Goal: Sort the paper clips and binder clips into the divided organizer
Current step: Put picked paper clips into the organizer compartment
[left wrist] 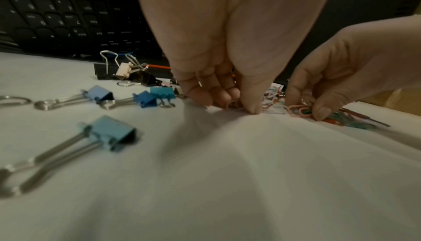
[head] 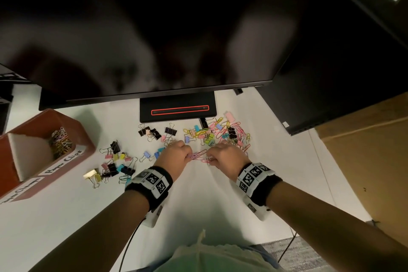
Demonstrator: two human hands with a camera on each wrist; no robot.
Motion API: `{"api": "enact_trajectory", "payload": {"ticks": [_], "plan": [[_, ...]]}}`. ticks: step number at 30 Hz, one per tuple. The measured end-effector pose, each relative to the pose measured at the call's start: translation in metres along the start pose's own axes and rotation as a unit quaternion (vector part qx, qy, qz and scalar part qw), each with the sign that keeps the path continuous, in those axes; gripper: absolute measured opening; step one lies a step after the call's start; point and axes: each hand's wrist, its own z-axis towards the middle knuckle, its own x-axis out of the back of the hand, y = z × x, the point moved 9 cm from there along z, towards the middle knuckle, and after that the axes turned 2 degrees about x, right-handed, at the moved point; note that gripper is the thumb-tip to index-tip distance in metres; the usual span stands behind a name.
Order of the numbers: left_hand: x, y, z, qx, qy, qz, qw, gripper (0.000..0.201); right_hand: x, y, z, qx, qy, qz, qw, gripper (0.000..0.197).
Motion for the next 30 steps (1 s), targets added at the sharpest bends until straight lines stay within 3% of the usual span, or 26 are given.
{"api": "enact_trajectory", "payload": {"ticks": [4,8,11,15,23,30], "plan": [[-0.007,-0.005,-0.006,0.009,-0.016,0.028,0.999,0.020,-0.008,-0.003,0.002,-0.021,-0.026,-0.039,0.999,0.020],[-0.007,-0.014,-0.014,0.026,-0.006,-0.008,1.000,0.019,-0.013,-0.010,0.004,-0.014,-0.031,-0.047,0.998,0.023],[0.010,-0.021,-0.028,0.032,0.033,-0.066,0.997,0.017,-0.008,-0.016,0.002,0.000,-0.012,-0.015,1.000,0.022],[0.052,-0.037,-0.064,0.026,0.123,-0.126,0.984,0.011,0.019,-0.042,-0.002,0.047,0.069,0.059,0.995,0.012],[0.141,-0.113,-0.150,0.077,0.235,-0.138,0.959,0.003,0.064,-0.161,0.032,0.198,0.138,0.082,0.967,0.008],[0.209,-0.206,-0.205,0.162,0.312,-0.104,0.930,0.006,0.117,-0.289,0.091,0.280,0.175,0.107,0.938,0.006]]}}
